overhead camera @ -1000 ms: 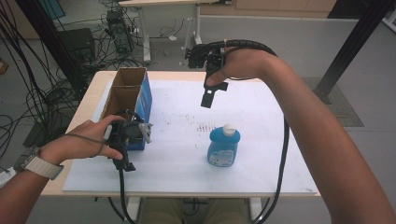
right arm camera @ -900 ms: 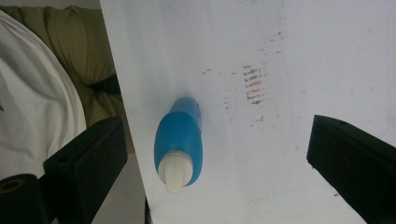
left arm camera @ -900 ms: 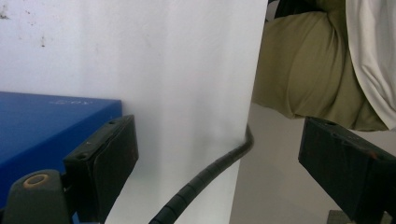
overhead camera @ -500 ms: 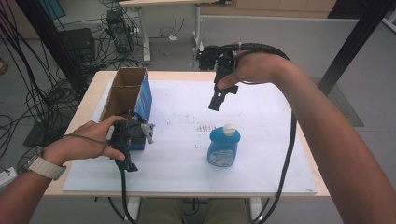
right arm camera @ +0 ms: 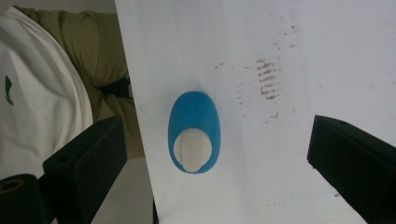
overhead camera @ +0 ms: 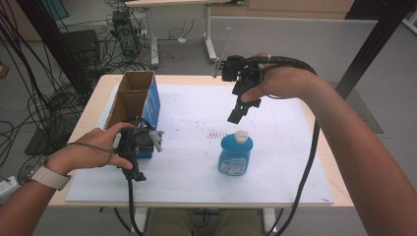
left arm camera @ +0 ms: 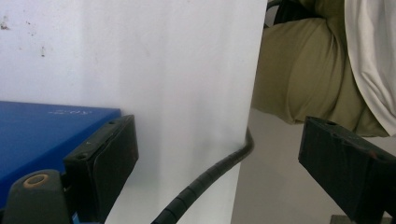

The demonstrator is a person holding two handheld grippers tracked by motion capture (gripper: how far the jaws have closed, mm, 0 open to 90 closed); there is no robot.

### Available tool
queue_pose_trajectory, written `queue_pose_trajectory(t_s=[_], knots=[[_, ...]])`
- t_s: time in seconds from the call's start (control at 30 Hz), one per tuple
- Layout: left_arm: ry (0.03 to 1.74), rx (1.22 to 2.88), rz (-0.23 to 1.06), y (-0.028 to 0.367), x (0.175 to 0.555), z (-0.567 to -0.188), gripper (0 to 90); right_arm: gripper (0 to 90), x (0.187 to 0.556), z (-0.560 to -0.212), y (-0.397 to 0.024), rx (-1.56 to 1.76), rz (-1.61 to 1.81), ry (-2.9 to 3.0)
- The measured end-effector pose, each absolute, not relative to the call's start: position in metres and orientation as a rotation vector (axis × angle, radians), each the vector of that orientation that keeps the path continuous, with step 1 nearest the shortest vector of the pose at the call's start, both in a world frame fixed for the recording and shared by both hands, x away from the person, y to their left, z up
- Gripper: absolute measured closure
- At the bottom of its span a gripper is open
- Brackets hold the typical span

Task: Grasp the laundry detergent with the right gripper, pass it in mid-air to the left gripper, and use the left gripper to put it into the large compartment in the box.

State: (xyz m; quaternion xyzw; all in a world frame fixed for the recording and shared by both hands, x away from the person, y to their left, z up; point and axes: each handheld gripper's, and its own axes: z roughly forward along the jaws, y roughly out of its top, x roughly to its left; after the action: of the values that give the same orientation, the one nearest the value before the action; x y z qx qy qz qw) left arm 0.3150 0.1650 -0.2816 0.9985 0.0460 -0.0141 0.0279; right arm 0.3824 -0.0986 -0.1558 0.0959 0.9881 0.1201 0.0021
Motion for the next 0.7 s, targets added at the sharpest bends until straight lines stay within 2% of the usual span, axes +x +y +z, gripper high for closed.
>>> queue_pose_trajectory(t_s=[0.7], knots=[[0.144,3.076,-0.025,0.158,0.316,-0.282,12.4,5.0,0.367,-0.194,-0.142,0.31,0.478,3.1]])
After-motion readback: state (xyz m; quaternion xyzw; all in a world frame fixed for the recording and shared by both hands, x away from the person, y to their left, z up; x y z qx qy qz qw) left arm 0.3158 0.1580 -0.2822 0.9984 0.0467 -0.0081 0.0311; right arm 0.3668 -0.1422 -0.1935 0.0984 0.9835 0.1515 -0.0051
